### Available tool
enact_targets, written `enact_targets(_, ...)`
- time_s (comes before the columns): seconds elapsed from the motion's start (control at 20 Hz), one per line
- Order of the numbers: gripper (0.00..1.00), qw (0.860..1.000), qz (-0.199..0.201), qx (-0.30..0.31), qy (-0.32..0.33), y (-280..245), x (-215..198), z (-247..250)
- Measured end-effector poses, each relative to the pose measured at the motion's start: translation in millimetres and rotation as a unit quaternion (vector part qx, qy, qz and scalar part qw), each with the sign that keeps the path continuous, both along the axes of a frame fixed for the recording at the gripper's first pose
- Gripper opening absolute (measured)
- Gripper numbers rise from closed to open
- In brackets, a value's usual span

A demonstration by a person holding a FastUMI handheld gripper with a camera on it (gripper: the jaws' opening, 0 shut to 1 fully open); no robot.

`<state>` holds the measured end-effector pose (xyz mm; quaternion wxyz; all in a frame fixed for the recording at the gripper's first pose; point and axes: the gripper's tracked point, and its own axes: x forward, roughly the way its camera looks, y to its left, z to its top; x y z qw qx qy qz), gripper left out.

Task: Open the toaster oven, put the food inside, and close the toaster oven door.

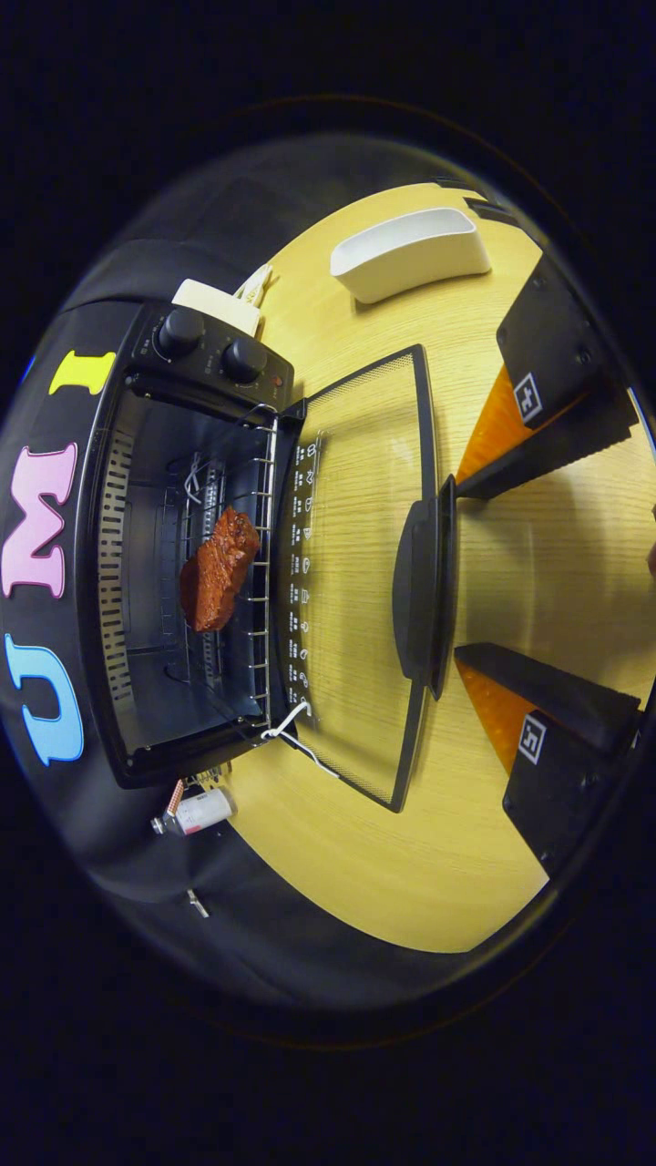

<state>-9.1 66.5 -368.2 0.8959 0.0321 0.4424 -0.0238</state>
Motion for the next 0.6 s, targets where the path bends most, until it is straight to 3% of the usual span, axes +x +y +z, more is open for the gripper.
enact_targets(0.2, 0.99, 1.0, -0.006, 0.007, -0.009, 0.4, -0.7, 11.0)
enact_targets(0.6, 0.99, 0.998, 0.019, -0.007, -0.064, -0.8, -3.0, 55.0)
